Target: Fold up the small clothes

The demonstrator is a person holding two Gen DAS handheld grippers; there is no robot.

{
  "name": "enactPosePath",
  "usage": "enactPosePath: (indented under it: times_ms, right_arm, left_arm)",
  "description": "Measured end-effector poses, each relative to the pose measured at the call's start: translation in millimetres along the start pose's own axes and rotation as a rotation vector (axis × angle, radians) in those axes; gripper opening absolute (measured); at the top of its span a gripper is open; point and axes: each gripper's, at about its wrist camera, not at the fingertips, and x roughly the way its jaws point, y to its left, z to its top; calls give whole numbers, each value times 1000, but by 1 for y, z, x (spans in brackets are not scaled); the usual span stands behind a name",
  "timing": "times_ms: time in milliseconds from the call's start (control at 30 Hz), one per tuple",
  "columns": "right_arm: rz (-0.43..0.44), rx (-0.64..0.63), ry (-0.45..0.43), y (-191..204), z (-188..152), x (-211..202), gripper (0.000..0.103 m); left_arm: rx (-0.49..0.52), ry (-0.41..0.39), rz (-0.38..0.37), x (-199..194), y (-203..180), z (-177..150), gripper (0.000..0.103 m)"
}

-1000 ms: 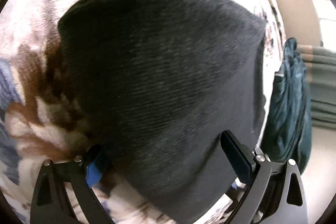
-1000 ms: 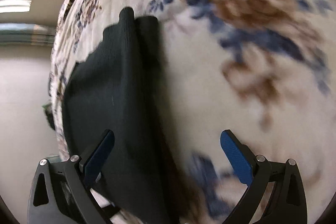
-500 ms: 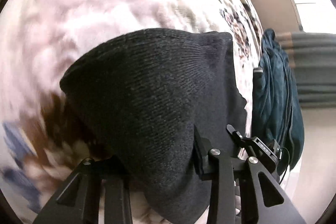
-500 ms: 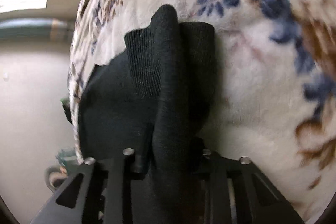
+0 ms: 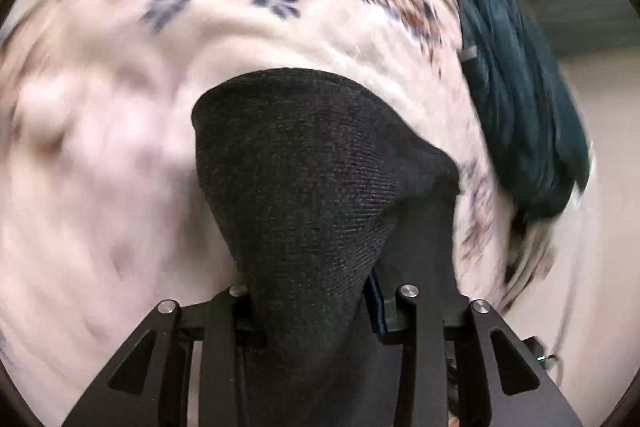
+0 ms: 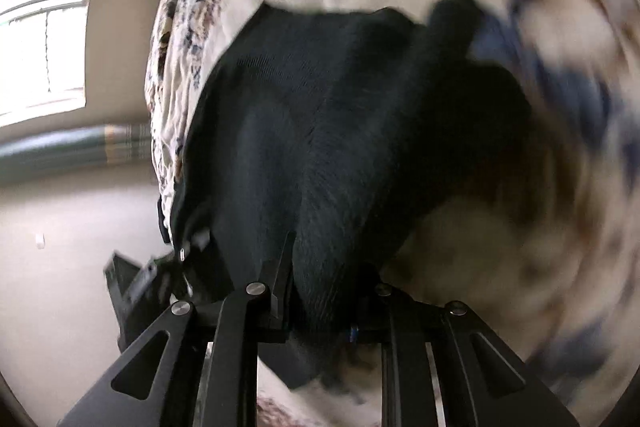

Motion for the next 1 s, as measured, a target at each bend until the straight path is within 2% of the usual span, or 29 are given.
enactPosePath:
  times_ms: [33, 67, 100, 133, 167, 233, 300, 367, 400, 433, 500, 600, 700, 767, 833, 900, 933, 967, 1000]
  right_arm:
    - [-4, 23, -13, -2, -3, 4, 21]
    - [-10, 50, -24, -4, -3, 9, 25]
    - [-43, 70, -5, -6, 2, 15, 26]
    - [-61, 79, 14, -8, 5, 17, 37]
    - [-66, 87, 38, -10, 10, 17, 48]
    - [-120, 53, 77, -10, 19, 12, 62]
    - [-160, -16, 117, -7, 30, 1, 65]
    - [-172, -63, 151, -5, 37, -13, 69]
    - [-196, -94, 154, -2, 44, -25, 69]
    - [-219, -113, 143, 3, 48, -31, 69]
    - [-236, -172, 119, 22, 63, -40, 69]
    - [-261, -272, 49, 61, 95, -34, 69]
    - [-250, -331, -13, 85, 132, -15, 69]
    - [-249, -350, -18, 97, 164, 10, 69]
    - [-242, -308, 11, 94, 193, 44, 69]
    - [-194, -251, 45, 89, 209, 71, 64]
    - [-170, -250, 56, 91, 213, 80, 50]
    - [-196, -275, 36, 93, 212, 79, 26]
    - [-211, -307, 14, 99, 212, 78, 15]
  left_arm:
    - [36, 47, -19, 7, 5, 8, 38]
    - [33, 82, -20, 11, 13, 11, 45]
    - [4, 116, -34, 14, 23, 13, 47]
    - [-37, 138, -79, 14, 32, 11, 50]
    - [-50, 133, -90, 11, 35, 8, 58]
    - [-69, 92, -107, -3, 35, -7, 69]
    - [-97, 48, -110, -16, 34, -26, 77]
    - [-112, -22, -64, -32, 32, -46, 79]
    - [-117, -64, 7, -39, 30, -55, 79]
    - [-131, -121, 138, -50, 27, -68, 79]
    - [-171, -182, 294, -61, 27, -81, 79]
    - [-234, -229, 423, -64, 31, -108, 79]
    - [-261, -196, 531, -50, 42, -129, 79]
    - [-294, -179, 539, -42, 55, -140, 79]
    - [-322, -193, 526, -36, 67, -151, 79]
    - [-324, -228, 474, -33, 76, -154, 91]
    - [-328, -232, 442, -32, 79, -154, 103]
    - [-335, -234, 419, -31, 82, -152, 103]
    - [-341, -235, 425, -29, 85, -151, 103]
